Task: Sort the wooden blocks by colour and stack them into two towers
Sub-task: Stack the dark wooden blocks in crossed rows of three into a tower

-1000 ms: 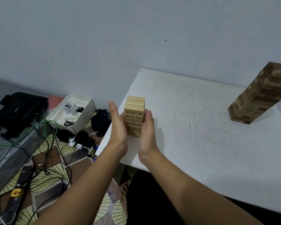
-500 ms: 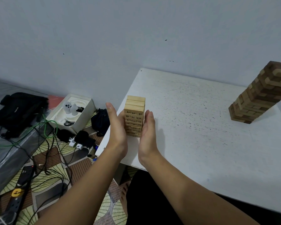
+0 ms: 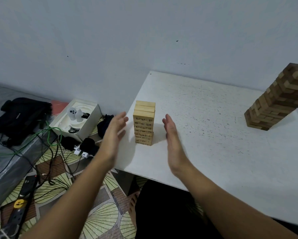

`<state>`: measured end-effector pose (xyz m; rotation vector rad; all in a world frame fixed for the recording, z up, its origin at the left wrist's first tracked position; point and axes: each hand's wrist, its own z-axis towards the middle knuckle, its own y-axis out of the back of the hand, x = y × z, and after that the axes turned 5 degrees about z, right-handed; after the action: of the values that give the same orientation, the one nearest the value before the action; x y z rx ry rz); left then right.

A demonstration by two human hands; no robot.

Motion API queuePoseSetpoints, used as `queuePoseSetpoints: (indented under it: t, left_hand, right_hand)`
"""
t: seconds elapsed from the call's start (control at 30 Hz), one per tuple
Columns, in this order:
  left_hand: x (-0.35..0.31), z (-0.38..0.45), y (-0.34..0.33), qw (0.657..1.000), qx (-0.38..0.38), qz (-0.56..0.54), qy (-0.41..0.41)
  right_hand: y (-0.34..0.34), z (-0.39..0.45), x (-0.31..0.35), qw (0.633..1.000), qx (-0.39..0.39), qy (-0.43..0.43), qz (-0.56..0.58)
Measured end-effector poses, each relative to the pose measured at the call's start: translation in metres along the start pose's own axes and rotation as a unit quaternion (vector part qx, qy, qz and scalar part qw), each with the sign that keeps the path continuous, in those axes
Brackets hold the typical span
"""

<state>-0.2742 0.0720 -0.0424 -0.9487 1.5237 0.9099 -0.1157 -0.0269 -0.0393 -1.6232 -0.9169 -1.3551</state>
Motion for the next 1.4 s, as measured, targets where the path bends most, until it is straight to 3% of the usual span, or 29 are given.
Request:
queuePoseSetpoints:
  t: [0.07, 0.13, 0.3, 0.5, 0.87, 1.4]
  left_hand:
    - [0.003, 0.003, 0.026, 0.993, 0.025, 0.111, -0.018]
    - [0.0, 0.006, 0.044, 0.973, 0.093, 0.209, -0.015]
    - [-0.016, 0.022, 0.045, 0.916, 0.158, 0.368, 0.017]
    - [-0.015, 0.043, 0.034, 0.883, 0.162, 0.441, -0.001]
    - [-0.015, 0.048, 0.034, 0.895, 0.197, 0.4, 0.006]
    - [-0.017, 0.046, 0.033, 0.895, 0.203, 0.398, 0.007]
  right_hand:
    - [0.021, 0.004, 0.0, 0.988, 0.027, 0.019, -0.148]
    - [0.037, 0.011, 0.003, 0.954, 0.06, 0.041, -0.29]
    - [0.04, 0.027, 0.006, 0.897, 0.138, 0.029, -0.42]
    - [0.036, 0.037, 0.006, 0.891, 0.119, 0.035, -0.437]
    - [0.036, 0.039, 0.005, 0.906, 0.108, 0.025, -0.41]
    - [0.035, 0.042, -0.003, 0.898, 0.089, 0.045, -0.428]
